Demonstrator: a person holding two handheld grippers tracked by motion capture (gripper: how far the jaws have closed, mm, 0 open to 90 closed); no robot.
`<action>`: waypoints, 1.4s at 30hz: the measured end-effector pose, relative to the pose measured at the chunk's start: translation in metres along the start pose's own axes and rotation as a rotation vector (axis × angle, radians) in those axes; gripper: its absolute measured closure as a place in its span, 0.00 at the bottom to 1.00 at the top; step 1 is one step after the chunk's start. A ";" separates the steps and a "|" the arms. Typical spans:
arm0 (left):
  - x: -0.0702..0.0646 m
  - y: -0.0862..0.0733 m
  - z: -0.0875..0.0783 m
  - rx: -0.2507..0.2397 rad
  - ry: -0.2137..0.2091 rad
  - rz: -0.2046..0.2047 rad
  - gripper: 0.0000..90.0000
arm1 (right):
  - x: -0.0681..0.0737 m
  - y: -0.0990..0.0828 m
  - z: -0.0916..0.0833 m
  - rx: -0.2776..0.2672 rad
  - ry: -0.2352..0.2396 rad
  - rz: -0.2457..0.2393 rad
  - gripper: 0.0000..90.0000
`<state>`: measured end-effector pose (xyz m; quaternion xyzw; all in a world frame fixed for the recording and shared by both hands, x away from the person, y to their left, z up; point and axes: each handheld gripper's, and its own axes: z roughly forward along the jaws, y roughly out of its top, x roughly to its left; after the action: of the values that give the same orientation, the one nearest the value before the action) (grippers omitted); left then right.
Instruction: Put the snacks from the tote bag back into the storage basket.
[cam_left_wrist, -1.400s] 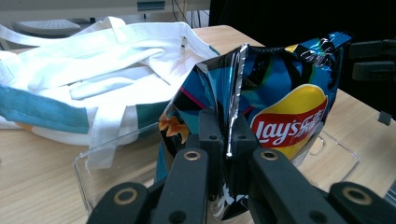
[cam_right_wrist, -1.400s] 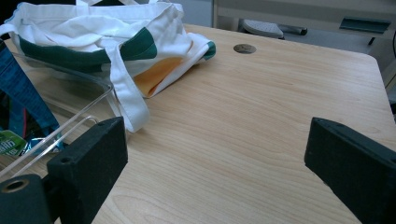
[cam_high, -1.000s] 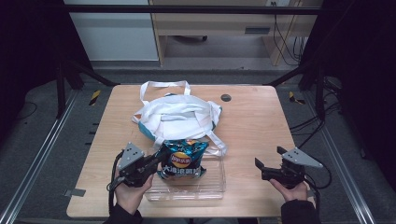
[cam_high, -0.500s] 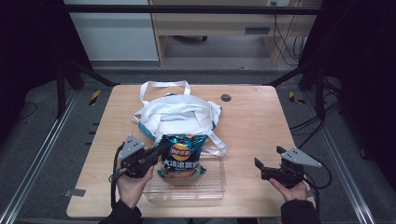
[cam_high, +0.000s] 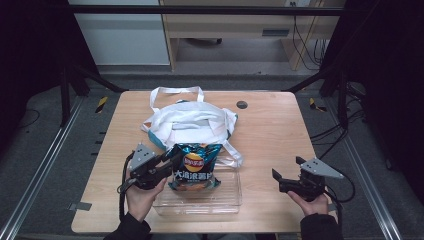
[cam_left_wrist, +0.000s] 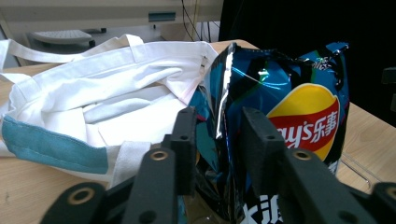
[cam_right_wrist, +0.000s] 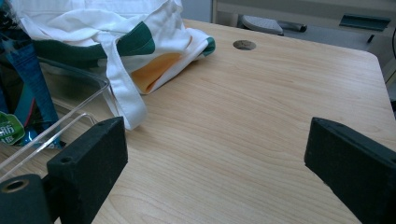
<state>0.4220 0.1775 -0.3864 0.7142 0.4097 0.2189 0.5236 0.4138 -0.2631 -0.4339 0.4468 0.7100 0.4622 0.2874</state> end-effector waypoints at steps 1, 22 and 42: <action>-0.001 0.000 0.000 -0.001 0.001 0.003 0.72 | 0.000 0.000 0.000 0.000 0.000 -0.001 0.07; -0.007 0.001 -0.018 -0.030 0.018 0.049 0.56 | 0.001 0.000 -0.001 -0.001 0.001 -0.004 0.07; 0.024 -0.019 -0.048 -0.027 0.064 0.091 0.42 | 0.001 0.000 -0.001 -0.007 -0.002 -0.004 0.06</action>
<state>0.3931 0.2261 -0.3898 0.7176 0.3902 0.2709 0.5094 0.4123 -0.2632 -0.4338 0.4446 0.7092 0.4636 0.2906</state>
